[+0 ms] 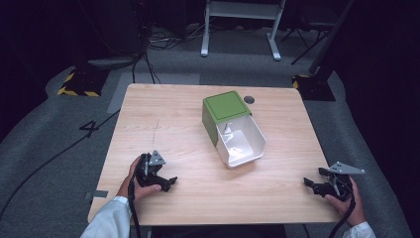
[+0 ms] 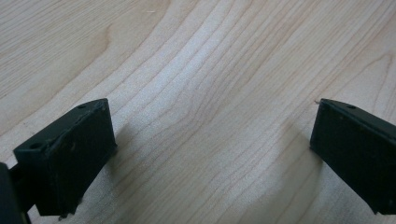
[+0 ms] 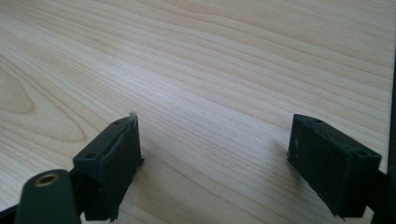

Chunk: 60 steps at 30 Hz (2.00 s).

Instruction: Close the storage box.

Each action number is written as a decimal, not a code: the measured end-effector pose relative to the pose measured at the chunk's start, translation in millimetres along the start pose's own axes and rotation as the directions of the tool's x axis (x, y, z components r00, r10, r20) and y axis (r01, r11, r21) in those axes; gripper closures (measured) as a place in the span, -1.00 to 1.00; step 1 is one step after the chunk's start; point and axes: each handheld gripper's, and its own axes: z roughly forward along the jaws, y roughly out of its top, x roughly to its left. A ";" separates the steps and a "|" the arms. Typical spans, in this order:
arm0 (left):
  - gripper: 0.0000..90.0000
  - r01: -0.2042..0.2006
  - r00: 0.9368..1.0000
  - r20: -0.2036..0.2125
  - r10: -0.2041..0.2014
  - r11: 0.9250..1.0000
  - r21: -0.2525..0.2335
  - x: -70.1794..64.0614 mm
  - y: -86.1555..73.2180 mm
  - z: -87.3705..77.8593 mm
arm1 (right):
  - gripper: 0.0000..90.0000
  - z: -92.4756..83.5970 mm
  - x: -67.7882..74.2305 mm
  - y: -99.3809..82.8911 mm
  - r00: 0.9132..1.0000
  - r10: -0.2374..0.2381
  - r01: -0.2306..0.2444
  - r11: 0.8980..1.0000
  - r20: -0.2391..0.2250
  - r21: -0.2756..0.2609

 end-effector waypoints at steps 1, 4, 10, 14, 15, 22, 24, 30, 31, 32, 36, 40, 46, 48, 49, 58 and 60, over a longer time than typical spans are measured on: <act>-1.00 0.000 1.000 0.000 0.000 1.000 0.000 0.0 0.0 0.0 | -0.64 0.3 -0.1 0.1 1.000 -0.006 0.006 1.000 -0.005 -0.001; -1.00 0.000 1.000 0.000 0.000 1.000 0.000 0.1 -0.2 -0.2 | -0.64 -0.2 1.3 0.3 0.999 -0.030 0.030 1.000 -0.018 0.002; -1.00 0.001 1.000 0.000 -0.001 1.000 -0.001 0.0 -0.7 -0.6 | -0.60 -0.1 2.5 4.2 0.998 -0.051 0.051 0.999 -0.024 0.007; -1.00 0.002 1.000 0.000 -0.002 1.000 -0.001 0.0 -0.7 -0.6 | -0.56 0.7 5.7 9.0 0.997 -0.053 0.053 0.999 -0.054 0.002; -1.00 0.002 1.000 0.000 -0.002 1.000 -0.001 0.0 -0.7 -0.6 | -0.55 0.6 7.7 12.1 0.996 -0.061 0.060 0.998 -0.070 -0.006; -1.00 0.003 1.000 -0.001 -0.003 1.000 -0.001 -0.2 -0.8 -0.6 | -0.55 -2.3 21.2 32.9 0.982 -0.115 0.110 0.993 -0.148 -0.039; -1.00 0.003 1.000 -0.001 -0.003 1.000 -0.001 -0.2 -0.8 -0.6 | -0.54 -5.4 24.4 40.0 0.978 -0.125 0.118 0.992 -0.168 -0.055; -1.00 0.002 1.000 -0.001 -0.002 1.000 -0.001 -0.1 -0.8 -0.7 | -0.53 -9.7 35.1 57.8 0.966 -0.167 0.155 0.985 -0.196 -0.074; -1.00 0.003 1.000 -0.001 -0.003 1.000 -0.001 -0.2 -0.8 -0.6 | -0.53 -9.8 36.5 60.1 0.965 -0.173 0.161 0.984 -0.197 -0.077; -1.00 0.003 1.000 -0.001 -0.003 1.000 -0.001 -0.2 -0.8 -0.6 | -0.53 -9.8 40.3 65.5 0.961 -0.188 0.175 0.981 -0.202 -0.082; -1.00 0.003 1.000 -0.001 -0.003 1.000 -0.001 -0.2 -0.8 -0.6 | -0.50 -9.2 47.4 73.4 0.953 -0.215 0.199 0.976 -0.214 -0.091; -1.00 0.003 1.000 0.000 -0.003 1.000 -0.001 -0.2 -0.8 -0.6 | -0.44 -8.1 60.9 84.5 0.936 -0.256 0.237 0.966 -0.244 -0.104; -1.00 0.003 1.000 -0.001 -0.003 1.000 -0.001 -0.2 -0.8 -0.6 | -0.36 -6.7 77.3 98.6 0.916 -0.298 0.274 0.954 -0.269 -0.124; -1.00 0.003 1.000 -0.001 -0.003 1.000 -0.001 -0.2 -0.8 -0.6 | -0.33 -5.5 85.0 105.1 0.905 -0.319 0.291 0.947 -0.282 -0.135; -1.00 0.003 1.000 -0.001 -0.003 1.000 -0.001 -0.2 -0.8 -0.7 | -0.32 -4.6 88.1 107.6 0.901 -0.325 0.297 0.945 -0.289 -0.137; -1.00 0.004 1.000 -0.001 -0.004 1.000 -0.001 -0.3 -0.9 -0.6 | -0.27 14.6 115.2 124.6 0.866 -0.369 0.345 0.929 -0.337 -0.132; -1.00 0.004 1.000 -0.002 -0.004 1.000 -0.001 -0.3 -0.9 -0.7 | -0.22 21.6 122.9 128.9 0.858 -0.375 0.353 0.927 -0.352 -0.129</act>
